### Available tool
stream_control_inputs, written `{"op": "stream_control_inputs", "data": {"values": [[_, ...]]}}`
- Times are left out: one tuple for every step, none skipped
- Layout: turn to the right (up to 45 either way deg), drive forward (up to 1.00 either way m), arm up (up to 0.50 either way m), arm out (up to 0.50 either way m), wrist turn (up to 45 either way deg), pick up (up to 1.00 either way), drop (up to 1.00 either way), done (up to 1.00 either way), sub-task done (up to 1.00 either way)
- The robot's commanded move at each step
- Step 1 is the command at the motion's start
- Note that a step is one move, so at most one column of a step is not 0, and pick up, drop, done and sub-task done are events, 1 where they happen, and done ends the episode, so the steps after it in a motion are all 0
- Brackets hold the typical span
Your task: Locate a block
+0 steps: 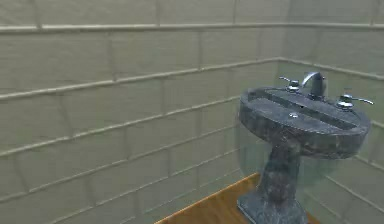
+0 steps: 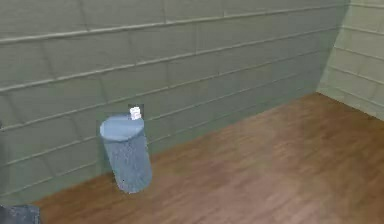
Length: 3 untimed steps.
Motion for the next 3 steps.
{"op": "stream_control_inputs", "data": {"values": [[45.0, 0.00, 0.00, 0.00, 0.0, 0.00, 0.00, 0.00, 0.00], [45.0, 0.00, 0.00, 0.00, 0.0, 0.00, 0.00, 0.00, 0.00], [45.0, 0.00, 0.00, 0.00, 0.0, 0.00, 0.00, 0.00, 0.00]]}}
